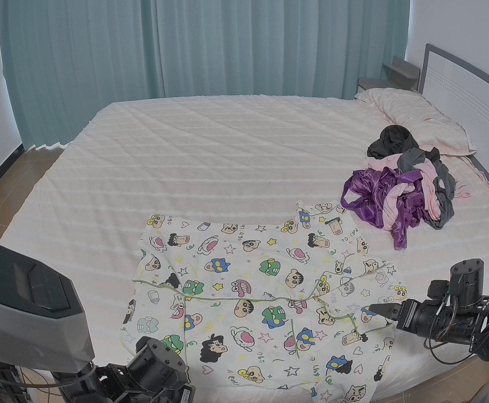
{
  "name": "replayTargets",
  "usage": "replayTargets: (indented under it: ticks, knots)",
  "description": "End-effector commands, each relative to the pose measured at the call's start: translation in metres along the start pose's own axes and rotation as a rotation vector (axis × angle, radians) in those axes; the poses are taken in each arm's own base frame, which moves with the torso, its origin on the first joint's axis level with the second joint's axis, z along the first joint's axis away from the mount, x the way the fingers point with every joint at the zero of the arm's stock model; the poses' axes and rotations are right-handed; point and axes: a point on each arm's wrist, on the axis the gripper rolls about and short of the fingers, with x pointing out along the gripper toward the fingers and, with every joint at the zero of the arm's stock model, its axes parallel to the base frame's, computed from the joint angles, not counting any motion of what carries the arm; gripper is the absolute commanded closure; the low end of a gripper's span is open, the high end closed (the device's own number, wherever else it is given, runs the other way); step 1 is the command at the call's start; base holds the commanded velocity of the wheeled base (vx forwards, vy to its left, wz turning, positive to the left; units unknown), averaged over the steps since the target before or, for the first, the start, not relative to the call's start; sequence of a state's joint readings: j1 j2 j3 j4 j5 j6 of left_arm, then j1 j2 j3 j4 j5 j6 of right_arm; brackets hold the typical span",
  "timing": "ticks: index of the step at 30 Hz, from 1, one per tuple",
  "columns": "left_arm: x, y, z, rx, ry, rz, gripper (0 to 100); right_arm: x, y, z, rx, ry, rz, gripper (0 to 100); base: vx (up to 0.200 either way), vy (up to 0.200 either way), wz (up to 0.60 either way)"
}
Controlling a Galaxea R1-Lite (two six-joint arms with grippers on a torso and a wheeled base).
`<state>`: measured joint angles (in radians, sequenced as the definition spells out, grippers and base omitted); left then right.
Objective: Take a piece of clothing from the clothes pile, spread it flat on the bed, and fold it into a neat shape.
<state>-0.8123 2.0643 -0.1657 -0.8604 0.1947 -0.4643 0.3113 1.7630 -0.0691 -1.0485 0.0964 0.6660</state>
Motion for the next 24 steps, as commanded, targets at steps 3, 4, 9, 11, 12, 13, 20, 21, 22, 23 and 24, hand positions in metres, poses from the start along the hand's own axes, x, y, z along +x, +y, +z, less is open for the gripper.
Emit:
replayTargets:
  ticks: [3,4,9,11,12,13,20,21,22,23,24]
  knots:
    - [0.0,0.001,-0.004,0.009,0.017,0.005,0,0.001,0.0,0.0,0.0,0.003,-0.002,0,0.0,0.0,0.0]
    - [-0.001,0.001,-0.004,0.007,0.016,0.004,0,0.001,0.0,-0.001,-0.001,0.004,-0.001,0,0.0,0.0,0.0]
    - [-0.006,0.001,-0.005,-0.01,0.007,-0.004,0,0.0,0.0,0.0,-0.001,0.001,0.001,0,0.0,0.0,0.0]
    - [-0.013,0.002,-0.005,-0.022,-0.01,-0.014,0,0.0,0.0,0.0,-0.001,0.001,0.001,0,0.0,0.0,0.0]
    - [-0.016,0.001,-0.005,-0.025,-0.018,-0.022,0,0.0,0.0,0.0,-0.001,0.001,0.001,0,0.0,0.0,0.0]
    - [-0.021,0.0,-0.006,-0.025,-0.028,-0.037,0,0.0,0.0,0.0,0.0,0.002,-0.001,0,0.0,0.0,0.0]
    - [-0.038,0.002,-0.015,-0.018,-0.038,-0.059,0,0.001,0.0,-0.001,0.0,0.005,-0.002,0,0.0,0.0,0.0]
    - [-0.038,0.004,-0.016,-0.016,-0.031,-0.056,0,0.001,0.0,0.0,0.0,0.003,-0.002,0,0.0,0.0,0.0]
    - [-0.039,0.004,-0.019,-0.01,-0.022,-0.053,0,0.001,-0.001,0.0,0.001,0.002,-0.003,0,0.0,0.0,0.0]
    - [-0.039,0.004,-0.019,-0.01,-0.02,-0.052,0,0.001,-0.001,0.0,0.001,0.003,-0.002,0,0.0,0.0,0.0]
    - [-0.039,0.004,-0.022,-0.004,-0.012,-0.052,0,0.001,-0.001,0.0,0.001,0.004,-0.003,0,0.0,0.0,0.0]
